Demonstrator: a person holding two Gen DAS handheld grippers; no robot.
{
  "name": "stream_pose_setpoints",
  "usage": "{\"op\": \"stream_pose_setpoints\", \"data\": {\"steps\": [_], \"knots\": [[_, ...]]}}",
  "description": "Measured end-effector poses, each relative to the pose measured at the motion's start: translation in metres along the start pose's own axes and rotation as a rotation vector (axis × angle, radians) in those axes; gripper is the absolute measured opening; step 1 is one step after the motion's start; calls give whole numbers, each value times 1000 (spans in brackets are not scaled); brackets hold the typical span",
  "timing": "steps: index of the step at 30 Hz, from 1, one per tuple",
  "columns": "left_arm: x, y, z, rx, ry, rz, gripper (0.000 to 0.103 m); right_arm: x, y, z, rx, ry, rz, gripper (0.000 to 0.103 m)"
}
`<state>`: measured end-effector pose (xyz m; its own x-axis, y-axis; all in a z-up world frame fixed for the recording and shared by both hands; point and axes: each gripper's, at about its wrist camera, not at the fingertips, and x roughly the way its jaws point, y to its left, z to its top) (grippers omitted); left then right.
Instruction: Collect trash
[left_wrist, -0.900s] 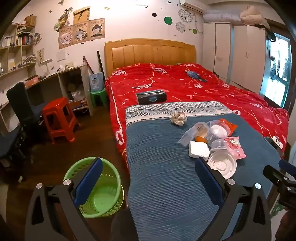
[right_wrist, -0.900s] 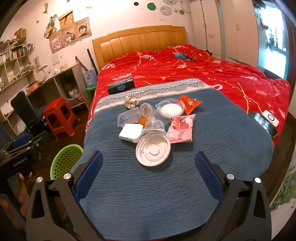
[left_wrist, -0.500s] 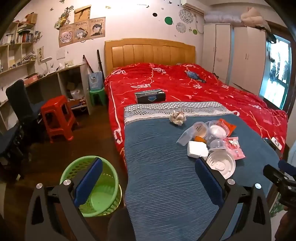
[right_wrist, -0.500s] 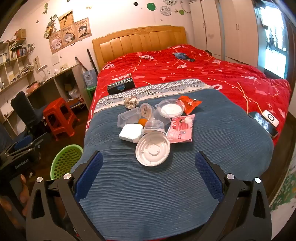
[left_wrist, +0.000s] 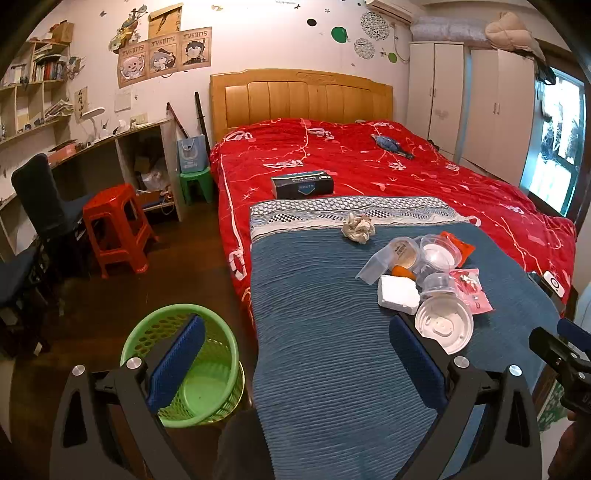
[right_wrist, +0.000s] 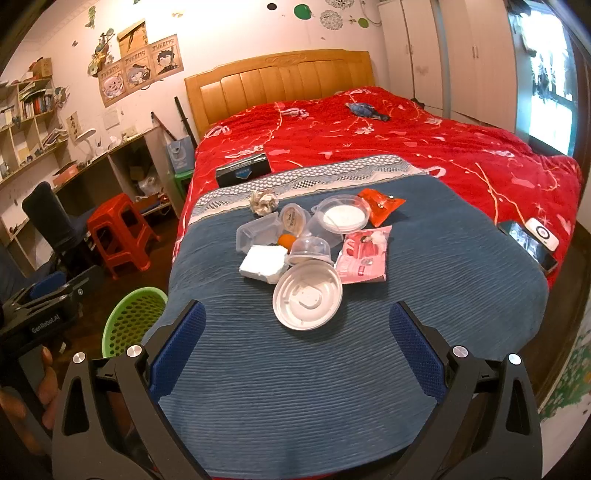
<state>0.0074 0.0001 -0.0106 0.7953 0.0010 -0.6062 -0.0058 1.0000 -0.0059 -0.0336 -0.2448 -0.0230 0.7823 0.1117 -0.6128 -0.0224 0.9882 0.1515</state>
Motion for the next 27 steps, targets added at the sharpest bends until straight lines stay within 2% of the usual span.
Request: {"op": "stream_pose_setpoints", "data": {"steps": [21,27], "knots": [[4,-3,-6,-24,24,-13,97,0,0,0,7,5,6,98],[7,7,-1,-47,47,-24,97,1,0,-2,9,5,10,98]]}}
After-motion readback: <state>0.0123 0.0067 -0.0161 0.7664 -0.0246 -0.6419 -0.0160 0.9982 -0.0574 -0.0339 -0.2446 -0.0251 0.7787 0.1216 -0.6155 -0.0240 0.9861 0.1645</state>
